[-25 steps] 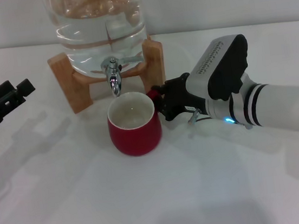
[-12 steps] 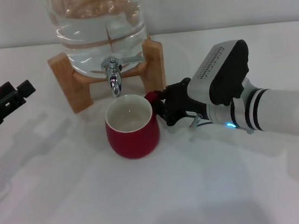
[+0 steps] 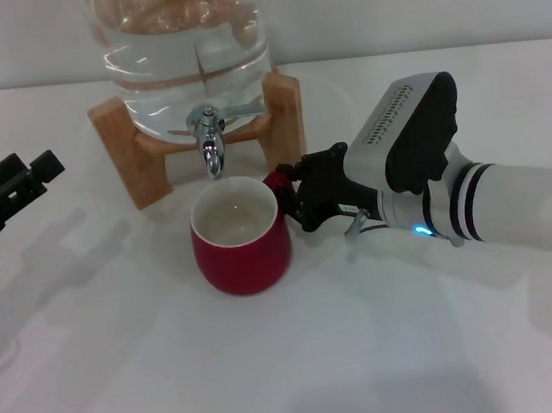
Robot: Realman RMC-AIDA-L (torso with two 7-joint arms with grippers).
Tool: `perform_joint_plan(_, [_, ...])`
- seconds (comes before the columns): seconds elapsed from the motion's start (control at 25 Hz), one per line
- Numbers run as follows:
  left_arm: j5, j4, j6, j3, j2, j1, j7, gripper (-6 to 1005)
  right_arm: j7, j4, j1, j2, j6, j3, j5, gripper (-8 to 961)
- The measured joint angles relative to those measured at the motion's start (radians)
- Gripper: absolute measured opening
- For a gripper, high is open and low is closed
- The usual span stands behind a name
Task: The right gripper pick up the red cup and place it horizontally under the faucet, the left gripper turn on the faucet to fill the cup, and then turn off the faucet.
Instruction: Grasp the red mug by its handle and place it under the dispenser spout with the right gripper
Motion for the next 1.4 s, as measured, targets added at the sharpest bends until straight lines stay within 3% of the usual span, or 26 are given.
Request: perform_joint_plan(1.4, [0.000,0.000,0.008,0.004,0.000,-0.008,0.000,895,0.001,0.011,-0.010,0.000,0.019,-0.014,-0.012,226])
